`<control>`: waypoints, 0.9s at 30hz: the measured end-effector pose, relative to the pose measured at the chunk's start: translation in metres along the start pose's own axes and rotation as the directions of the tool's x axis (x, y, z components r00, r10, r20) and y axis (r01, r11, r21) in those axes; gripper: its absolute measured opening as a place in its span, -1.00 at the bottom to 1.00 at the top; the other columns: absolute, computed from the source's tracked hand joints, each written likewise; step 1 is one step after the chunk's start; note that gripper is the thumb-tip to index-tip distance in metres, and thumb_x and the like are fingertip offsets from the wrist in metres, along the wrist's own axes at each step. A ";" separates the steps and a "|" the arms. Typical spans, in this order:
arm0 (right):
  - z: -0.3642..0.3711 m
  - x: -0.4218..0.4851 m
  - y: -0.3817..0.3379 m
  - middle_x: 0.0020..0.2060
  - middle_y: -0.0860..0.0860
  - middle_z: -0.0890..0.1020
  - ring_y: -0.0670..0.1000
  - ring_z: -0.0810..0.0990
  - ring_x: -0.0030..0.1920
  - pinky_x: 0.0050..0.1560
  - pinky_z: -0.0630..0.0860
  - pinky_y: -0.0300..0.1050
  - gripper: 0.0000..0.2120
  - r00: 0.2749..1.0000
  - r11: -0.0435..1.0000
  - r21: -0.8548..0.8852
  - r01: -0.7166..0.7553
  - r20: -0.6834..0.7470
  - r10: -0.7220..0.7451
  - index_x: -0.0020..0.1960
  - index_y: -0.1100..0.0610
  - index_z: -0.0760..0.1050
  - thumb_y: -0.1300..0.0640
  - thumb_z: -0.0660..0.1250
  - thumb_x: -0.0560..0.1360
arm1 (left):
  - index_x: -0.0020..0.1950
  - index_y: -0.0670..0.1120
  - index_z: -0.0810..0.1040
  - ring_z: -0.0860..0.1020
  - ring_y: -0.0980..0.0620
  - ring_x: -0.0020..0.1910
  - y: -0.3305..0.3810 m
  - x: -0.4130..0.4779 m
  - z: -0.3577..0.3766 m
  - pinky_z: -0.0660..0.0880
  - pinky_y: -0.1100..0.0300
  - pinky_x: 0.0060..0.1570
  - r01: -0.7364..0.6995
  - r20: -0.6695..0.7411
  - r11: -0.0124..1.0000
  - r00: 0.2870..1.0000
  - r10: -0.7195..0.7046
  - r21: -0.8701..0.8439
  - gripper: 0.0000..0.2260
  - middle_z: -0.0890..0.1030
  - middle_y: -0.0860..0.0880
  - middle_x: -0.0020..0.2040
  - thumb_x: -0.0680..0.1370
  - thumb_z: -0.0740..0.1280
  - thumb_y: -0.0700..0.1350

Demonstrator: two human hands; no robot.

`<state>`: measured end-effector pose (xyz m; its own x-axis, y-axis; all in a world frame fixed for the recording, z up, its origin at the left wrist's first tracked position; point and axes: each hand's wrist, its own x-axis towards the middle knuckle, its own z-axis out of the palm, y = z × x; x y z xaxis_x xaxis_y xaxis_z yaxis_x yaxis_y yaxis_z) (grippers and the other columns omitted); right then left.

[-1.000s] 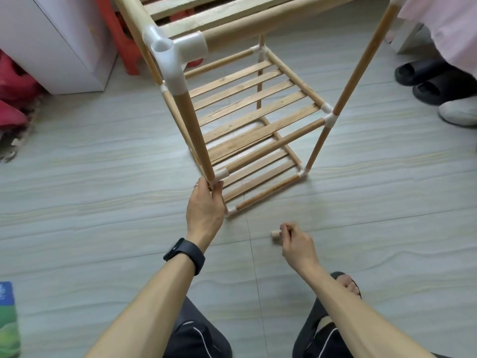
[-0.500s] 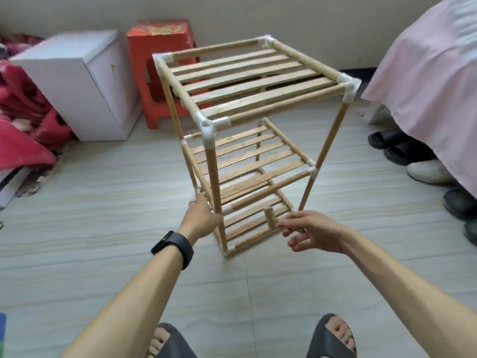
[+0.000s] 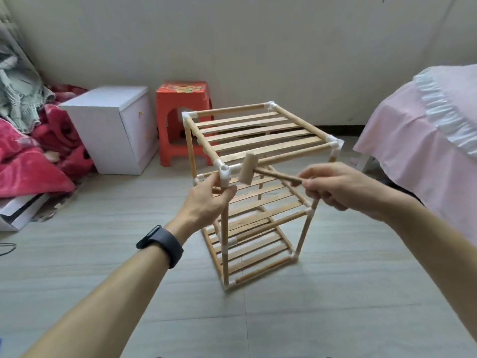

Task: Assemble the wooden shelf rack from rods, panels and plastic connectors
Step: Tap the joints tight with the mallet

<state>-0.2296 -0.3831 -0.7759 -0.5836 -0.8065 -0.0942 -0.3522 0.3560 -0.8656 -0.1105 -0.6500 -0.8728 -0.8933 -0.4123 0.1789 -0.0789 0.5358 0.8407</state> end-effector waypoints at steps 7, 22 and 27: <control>0.046 0.003 -0.015 -0.39 -0.07 0.53 -0.14 0.48 -0.47 -0.48 0.35 -0.31 -0.77 0.855 0.882 -0.375 0.285 -0.318 -0.411 0.25 0.13 0.56 0.10 0.20 0.69 | 0.15 0.15 0.45 0.66 0.06 -0.09 -0.004 -0.004 0.011 0.54 0.29 -0.22 -0.035 -0.079 0.997 0.996 0.041 0.074 -0.83 0.69 0.03 -0.08 0.66 0.20 0.18; 0.074 0.005 -0.020 -0.42 -0.14 0.45 -0.11 0.48 -0.44 -0.47 0.33 -0.32 -0.80 0.680 0.805 -0.465 0.370 -0.455 -0.575 0.19 0.11 0.55 0.14 0.17 0.70 | 0.19 0.18 0.44 0.67 0.08 -0.04 -0.011 -0.001 0.011 0.63 -0.01 -0.02 -0.023 -0.092 0.995 0.995 0.032 0.094 -0.86 0.68 0.11 -0.06 0.67 0.21 0.15; 0.075 0.010 -0.017 -0.44 -0.08 0.50 -0.10 0.50 -0.45 -0.51 0.34 -0.29 -0.82 0.801 0.827 -0.477 0.298 -0.346 -0.488 0.11 0.08 0.57 0.11 0.19 0.69 | 0.14 0.19 0.43 0.66 0.07 -0.03 -0.013 0.000 0.012 0.62 -0.04 0.01 -0.023 -0.098 0.994 0.995 0.034 0.108 -0.90 0.68 0.12 -0.06 0.67 0.21 0.14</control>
<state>-0.1748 -0.4326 -0.7990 -0.5487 -0.6567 0.5174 -0.8143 0.2795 -0.5087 -0.1148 -0.6480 -0.8895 -0.8478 -0.4641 0.2566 -0.1053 0.6216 0.7762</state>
